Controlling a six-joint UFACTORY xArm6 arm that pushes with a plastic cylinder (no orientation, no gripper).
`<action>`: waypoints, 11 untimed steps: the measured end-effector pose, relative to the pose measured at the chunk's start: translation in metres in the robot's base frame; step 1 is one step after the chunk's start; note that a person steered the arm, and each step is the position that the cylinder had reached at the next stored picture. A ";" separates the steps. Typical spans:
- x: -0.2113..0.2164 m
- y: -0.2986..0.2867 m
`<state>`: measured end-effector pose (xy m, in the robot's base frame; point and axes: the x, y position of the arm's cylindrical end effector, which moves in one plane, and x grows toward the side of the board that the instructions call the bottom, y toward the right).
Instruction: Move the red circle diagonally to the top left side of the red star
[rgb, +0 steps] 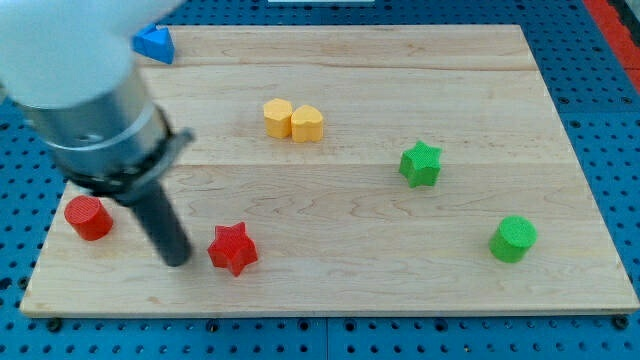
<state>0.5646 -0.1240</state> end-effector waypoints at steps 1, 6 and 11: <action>0.000 0.088; 0.026 -0.180; -0.041 -0.024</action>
